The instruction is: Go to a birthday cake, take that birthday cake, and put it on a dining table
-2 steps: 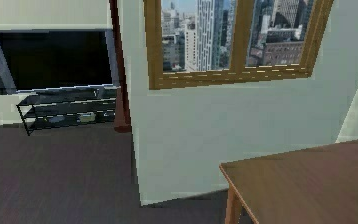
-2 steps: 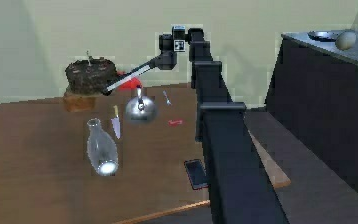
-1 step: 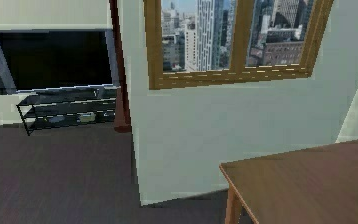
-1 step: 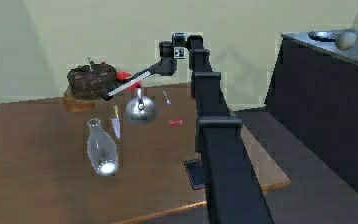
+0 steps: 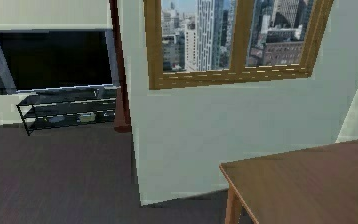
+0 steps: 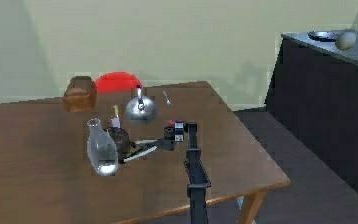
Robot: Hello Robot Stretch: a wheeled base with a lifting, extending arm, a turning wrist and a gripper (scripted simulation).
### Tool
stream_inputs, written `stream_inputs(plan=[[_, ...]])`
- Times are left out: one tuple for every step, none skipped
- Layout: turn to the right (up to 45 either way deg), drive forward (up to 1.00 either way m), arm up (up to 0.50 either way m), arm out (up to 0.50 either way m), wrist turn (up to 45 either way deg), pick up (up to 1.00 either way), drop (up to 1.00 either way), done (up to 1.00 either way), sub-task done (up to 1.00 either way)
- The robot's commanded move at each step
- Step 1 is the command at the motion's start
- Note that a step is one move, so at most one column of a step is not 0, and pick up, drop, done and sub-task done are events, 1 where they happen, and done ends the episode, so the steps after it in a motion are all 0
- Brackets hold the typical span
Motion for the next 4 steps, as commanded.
stream_inputs(plan=[[0.0,0.0,0.0,0.0,0.0,0.0,1.0,0.0,0.0],[0.0,0.0,0.1,0.0,0.0,0.0,0.0,0.0,0.0],[0.0,0.0,0.0,-0.08,0.0,0.0,0.0,0.0,0.0],[0.0,0.0,0.0,0.0,0.0,0.0,0.0,1.0,0.0]])
